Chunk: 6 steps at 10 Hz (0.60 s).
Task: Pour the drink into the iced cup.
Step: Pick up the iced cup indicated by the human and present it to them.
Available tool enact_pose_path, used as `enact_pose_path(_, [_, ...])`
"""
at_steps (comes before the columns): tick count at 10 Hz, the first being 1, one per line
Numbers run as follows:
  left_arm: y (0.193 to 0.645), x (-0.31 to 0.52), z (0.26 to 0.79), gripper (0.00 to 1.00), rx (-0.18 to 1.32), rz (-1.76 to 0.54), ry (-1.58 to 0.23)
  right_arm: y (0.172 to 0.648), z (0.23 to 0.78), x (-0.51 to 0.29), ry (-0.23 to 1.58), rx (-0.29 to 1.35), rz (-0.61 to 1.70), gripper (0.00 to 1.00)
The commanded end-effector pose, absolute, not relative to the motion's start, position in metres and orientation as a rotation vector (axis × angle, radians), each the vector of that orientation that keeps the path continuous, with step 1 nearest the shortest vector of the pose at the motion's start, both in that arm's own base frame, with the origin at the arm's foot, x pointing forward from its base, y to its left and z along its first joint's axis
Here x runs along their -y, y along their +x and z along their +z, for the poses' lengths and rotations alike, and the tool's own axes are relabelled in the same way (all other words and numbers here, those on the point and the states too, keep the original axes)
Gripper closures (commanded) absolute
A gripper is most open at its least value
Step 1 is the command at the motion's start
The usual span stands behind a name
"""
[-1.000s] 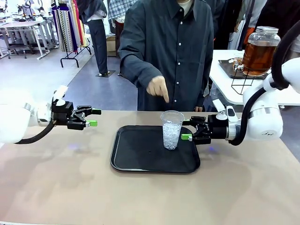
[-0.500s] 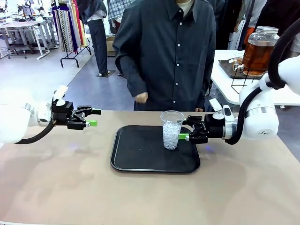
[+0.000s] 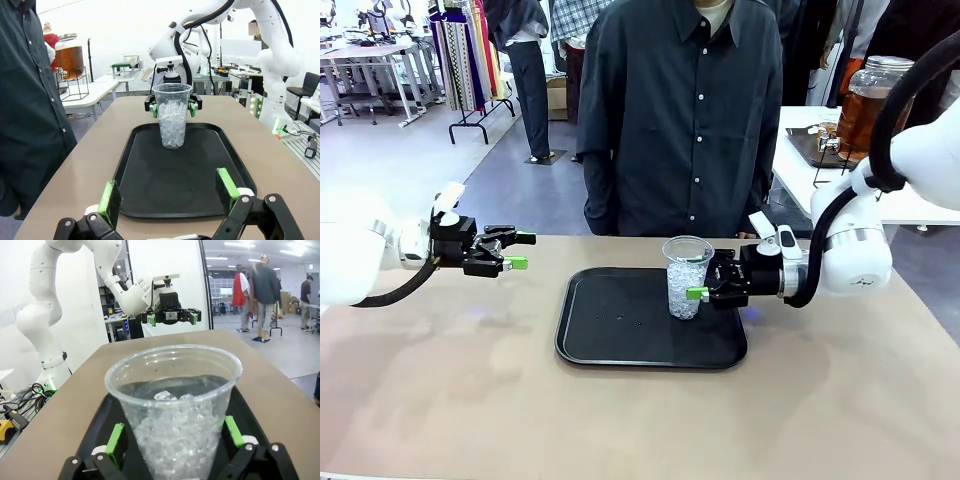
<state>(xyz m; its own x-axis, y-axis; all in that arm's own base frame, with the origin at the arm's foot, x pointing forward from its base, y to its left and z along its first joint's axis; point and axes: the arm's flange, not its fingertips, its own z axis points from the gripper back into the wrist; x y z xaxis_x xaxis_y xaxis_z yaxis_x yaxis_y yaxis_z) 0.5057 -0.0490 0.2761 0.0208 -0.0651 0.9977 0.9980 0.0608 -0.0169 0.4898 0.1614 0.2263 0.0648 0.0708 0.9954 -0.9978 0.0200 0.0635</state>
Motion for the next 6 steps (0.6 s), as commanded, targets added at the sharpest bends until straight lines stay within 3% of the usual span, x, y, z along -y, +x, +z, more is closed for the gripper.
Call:
enact_pose_path(1, [0.5044,0.0487,0.2777,0.00,1.177,-1.182,-1.123,0.4998,0.2272,-0.1755,1.173,1.100,1.125,0.00])
enact_pose_path(4, [0.5044,0.0487,0.2777,0.00,1.177,-1.182,-1.123,0.5001,0.2283,-0.1768,1.178,1.093,1.104,0.00])
enact_pose_path(6, [0.5044,0.0487,0.2777,0.00,1.177,-1.182,-1.123,0.4990,0.2293,-0.1734,1.198,1.090,1.086,0.39])
